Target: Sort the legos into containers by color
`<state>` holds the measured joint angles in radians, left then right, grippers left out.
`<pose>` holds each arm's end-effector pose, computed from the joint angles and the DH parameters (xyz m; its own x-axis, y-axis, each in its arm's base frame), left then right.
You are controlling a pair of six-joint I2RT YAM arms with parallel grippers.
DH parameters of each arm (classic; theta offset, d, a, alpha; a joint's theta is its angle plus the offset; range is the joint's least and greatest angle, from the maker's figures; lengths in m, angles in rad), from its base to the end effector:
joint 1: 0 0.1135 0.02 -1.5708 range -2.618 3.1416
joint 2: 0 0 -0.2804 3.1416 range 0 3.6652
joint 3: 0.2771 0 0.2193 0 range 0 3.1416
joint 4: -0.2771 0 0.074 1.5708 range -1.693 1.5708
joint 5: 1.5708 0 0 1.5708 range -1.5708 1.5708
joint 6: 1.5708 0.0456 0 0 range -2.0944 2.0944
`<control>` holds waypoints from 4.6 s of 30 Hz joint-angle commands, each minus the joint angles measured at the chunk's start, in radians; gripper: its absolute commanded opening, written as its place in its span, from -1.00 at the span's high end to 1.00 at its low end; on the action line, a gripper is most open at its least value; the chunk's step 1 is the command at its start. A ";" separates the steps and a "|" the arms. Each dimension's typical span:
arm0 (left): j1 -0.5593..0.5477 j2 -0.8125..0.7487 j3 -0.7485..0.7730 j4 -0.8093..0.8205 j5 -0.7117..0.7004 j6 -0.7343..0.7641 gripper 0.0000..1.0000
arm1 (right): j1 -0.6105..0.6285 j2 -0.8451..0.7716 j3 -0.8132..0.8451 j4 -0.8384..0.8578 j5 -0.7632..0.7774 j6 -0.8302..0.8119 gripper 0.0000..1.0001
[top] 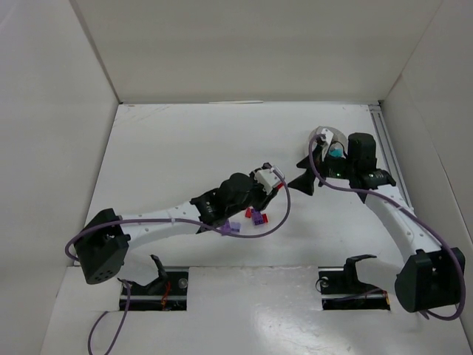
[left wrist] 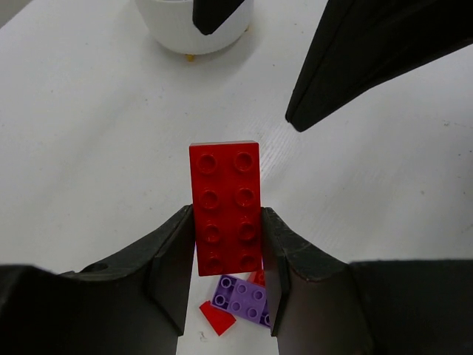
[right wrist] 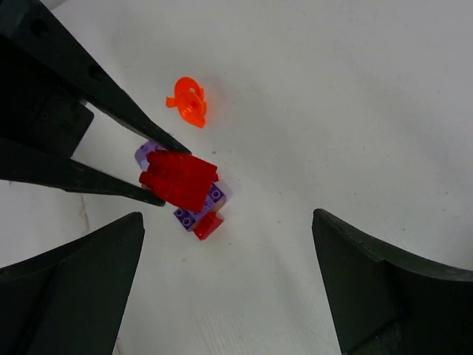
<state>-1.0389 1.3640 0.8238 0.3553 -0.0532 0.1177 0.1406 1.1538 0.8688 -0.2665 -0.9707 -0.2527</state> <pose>0.1500 -0.2502 0.3089 0.0054 0.2221 -0.9750 0.8393 0.5291 0.1251 0.2033 0.0668 0.3159 -0.3085 -0.1863 -0.9328 -0.8802 0.4277 0.2057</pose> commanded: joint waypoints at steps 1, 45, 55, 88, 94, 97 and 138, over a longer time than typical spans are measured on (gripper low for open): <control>-0.015 -0.049 -0.002 0.071 0.027 0.037 0.75 | 0.036 -0.029 0.035 0.090 -0.031 0.084 -1.00; 0.222 -0.212 -0.161 -0.121 0.011 -0.567 -0.98 | -0.056 0.124 0.249 0.099 0.602 -0.082 0.90; 0.275 -0.209 -0.221 -0.144 0.127 -0.627 -0.98 | -0.056 0.363 0.391 0.108 0.820 -0.118 0.90; 0.275 -0.206 -0.250 -0.141 0.138 -0.609 -0.98 | 0.048 0.520 0.361 0.260 1.047 0.075 0.88; 0.275 -0.197 -0.238 -0.161 0.138 -0.598 -0.98 | 0.048 0.552 0.371 0.270 1.049 0.093 0.75; 0.275 -0.197 -0.238 -0.161 0.138 -0.598 -0.98 | 0.048 0.570 0.371 0.279 1.035 0.115 0.70; 0.008 0.228 -0.002 -0.435 -0.372 -0.582 -0.43 | 0.030 -0.037 0.038 0.151 0.866 -0.034 -0.53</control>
<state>-1.0306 1.5692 0.7719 -0.0391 -0.3275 -0.4465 0.1764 1.1465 0.9127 -0.1135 -0.0902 -0.2737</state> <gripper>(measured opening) 0.722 0.764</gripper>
